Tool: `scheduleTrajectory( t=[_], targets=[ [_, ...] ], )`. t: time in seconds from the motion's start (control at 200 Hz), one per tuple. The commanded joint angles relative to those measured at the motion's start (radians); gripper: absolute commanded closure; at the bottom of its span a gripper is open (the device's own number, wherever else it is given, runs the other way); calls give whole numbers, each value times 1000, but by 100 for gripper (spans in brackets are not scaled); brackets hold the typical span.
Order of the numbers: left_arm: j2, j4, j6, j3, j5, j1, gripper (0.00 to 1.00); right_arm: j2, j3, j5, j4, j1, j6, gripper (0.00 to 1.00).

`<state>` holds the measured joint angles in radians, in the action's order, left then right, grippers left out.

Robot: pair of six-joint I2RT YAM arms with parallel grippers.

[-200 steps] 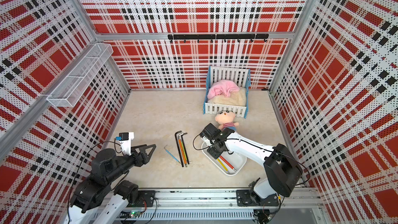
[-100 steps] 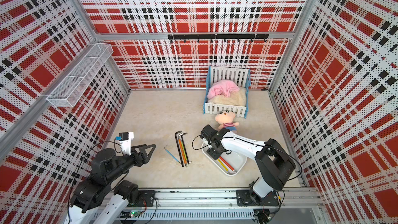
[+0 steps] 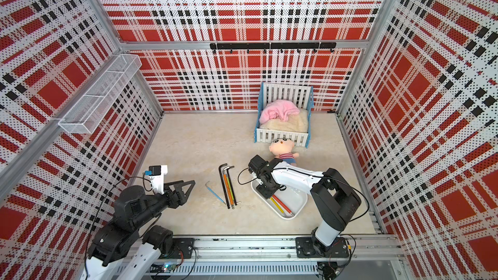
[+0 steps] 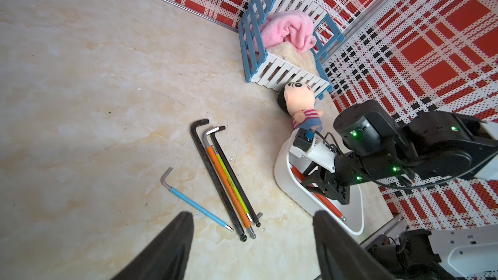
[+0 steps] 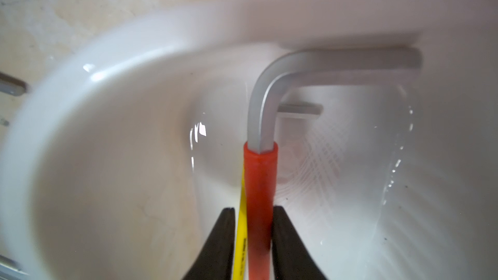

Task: Put the hex key on the desktop into the storage box
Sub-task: Place the Allen key in the storage box.

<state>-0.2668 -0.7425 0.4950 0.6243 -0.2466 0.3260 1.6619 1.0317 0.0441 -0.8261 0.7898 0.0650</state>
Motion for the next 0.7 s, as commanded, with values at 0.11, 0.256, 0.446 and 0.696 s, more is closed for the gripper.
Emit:
scheduleTrajectory(
  t=[0.11,0.256,0.446,0.696],
  targets=[
    [9,-2,-17,-3,-11,-13,24,9,44,1,-41,5,34,60],
    [6,-1,-20,-3,-15,-15,24,-4,75,27,-81,5,51,57],
    [6,-1,-22,-4,-17,-18,24,-68,103,39,-108,6,76,51],
    [6,-2,-22,-3,-16,-21,24,-110,223,25,-107,6,140,49]
  ],
)
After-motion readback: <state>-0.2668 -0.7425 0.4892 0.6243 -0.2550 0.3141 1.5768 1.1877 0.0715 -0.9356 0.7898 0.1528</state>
